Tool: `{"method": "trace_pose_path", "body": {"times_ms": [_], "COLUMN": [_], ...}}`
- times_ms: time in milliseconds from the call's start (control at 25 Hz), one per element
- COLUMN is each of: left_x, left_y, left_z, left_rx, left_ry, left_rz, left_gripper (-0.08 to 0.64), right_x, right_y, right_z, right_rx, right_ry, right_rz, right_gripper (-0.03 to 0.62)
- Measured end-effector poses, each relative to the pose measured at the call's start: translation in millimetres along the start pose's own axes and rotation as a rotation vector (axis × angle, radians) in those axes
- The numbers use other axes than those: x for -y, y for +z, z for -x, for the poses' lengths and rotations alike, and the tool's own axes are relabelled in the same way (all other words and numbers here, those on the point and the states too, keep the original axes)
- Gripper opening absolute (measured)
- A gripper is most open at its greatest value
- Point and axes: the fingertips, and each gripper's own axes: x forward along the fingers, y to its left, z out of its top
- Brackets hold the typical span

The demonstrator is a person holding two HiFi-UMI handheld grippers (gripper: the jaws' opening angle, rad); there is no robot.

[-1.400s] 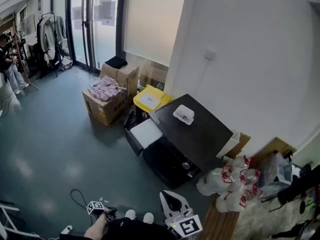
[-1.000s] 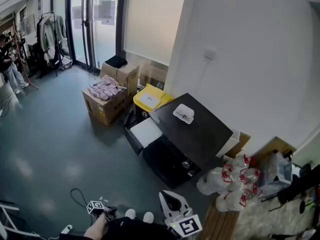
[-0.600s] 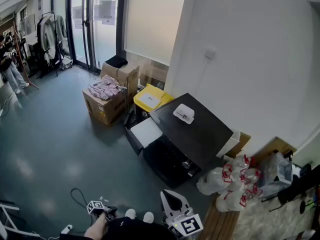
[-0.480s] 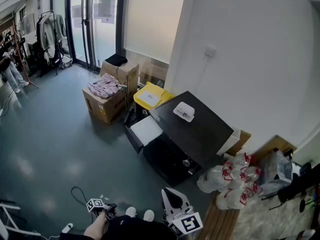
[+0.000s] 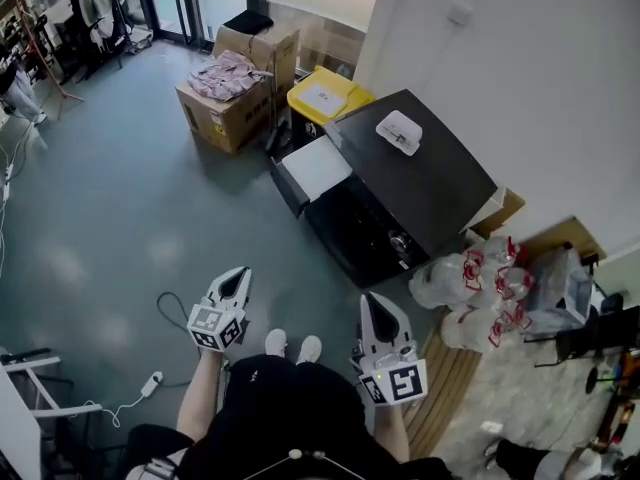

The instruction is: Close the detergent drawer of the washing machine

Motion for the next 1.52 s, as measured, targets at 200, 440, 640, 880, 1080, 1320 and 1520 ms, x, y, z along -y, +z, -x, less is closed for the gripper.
{"method": "trace_pose_path", "body": {"times_ms": [200, 440, 640, 880, 1080, 1320, 1520], "left_x": [65, 96, 101, 87, 73, 45, 26], "left_y": [96, 142, 151, 150, 148, 148, 143], "left_z": [4, 12, 12, 3, -12, -43, -78], "left_rx": [0.098, 0.13, 0.115, 0.143, 0.137, 0.117, 0.12], "left_ry": [-0.16, -0.249, -0.319, -0.298, -0.272, -0.178, -0.144], "left_rz": [-0.168, -0.247, -0.265, -0.268, -0.225, -0.223, -0.184], "left_gripper": [0.002, 0.002, 0.112, 0.11, 0.11, 0.11, 0.097], "right_x": [-3, -19, -28, -38, -33, -13, 9], "right_y": [-5, -9, -17, -27, -47, -68, -84], "right_z": [-16, -39, -54, -65, -73, -97, -127], "right_rx": [-0.001, -0.016, -0.044, -0.082, -0.142, -0.189, -0.222], "right_ry": [-0.008, 0.019, 0.029, 0.044, 0.065, 0.109, 0.149], "right_rz": [-0.001, -0.004, 0.01, 0.046, 0.032, 0.028, 0.023], "right_gripper": [0.0, 0.002, 0.012, 0.052, 0.058, 0.061, 0.061]}}
